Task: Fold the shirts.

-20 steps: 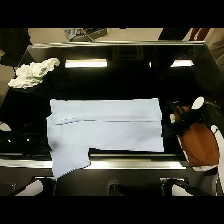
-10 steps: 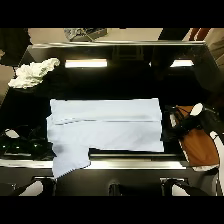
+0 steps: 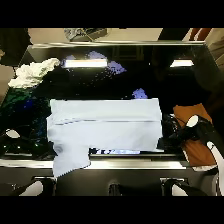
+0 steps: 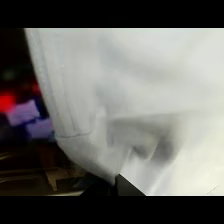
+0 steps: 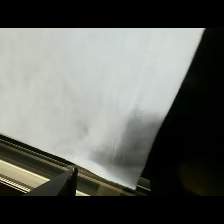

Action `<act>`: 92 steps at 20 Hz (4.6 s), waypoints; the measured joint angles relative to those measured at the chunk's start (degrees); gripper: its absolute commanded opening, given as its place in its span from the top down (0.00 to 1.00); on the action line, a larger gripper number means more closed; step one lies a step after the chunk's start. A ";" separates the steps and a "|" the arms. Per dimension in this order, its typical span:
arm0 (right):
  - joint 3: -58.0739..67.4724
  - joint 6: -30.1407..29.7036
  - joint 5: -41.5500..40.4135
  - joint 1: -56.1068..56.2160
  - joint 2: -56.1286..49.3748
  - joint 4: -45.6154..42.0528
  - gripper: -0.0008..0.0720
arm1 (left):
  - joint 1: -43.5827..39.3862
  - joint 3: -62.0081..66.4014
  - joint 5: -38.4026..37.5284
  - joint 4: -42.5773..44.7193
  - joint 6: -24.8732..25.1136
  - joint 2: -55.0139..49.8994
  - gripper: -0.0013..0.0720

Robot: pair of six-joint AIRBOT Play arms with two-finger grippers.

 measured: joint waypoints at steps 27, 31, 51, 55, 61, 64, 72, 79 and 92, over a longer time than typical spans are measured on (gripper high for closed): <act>46.58 1.84 -4.50 4.74 -28.48 -1.18 0.91 | -9.64 51.36 8.26 -9.20 -6.03 -27.15 0.93; 47.80 2.91 -4.59 4.90 -31.43 0.44 0.47 | -9.77 52.94 7.17 -9.77 -7.69 -32.06 0.26; 48.39 4.52 -0.13 -0.79 -36.89 15.85 0.91 | -13.07 58.90 -3.63 -15.54 -2.91 -20.87 0.66; 48.43 2.40 1.11 -0.22 -31.71 18.38 0.92 | -19.78 56.35 -1.62 -17.18 0.42 -20.09 0.93; 48.43 1.84 5.88 3.48 -16.39 19.52 0.91 | -35.82 47.47 12.83 -25.14 0.70 -25.14 0.93; 48.43 3.74 7.69 6.08 -8.81 19.67 0.91 | -42.73 46.40 19.30 -32.46 0.37 -29.92 0.93; 48.43 9.14 10.47 8.24 5.57 19.85 0.91 | -52.54 46.80 31.04 -50.86 0.31 -38.82 0.93; 48.43 9.46 5.25 9.25 2.80 23.02 0.91 | -50.21 46.77 28.85 -55.06 7.87 -36.63 0.93; 48.43 5.79 -34.12 39.45 -21.90 46.58 0.91 | -9.25 46.60 15.65 -35.32 8.74 -4.81 0.93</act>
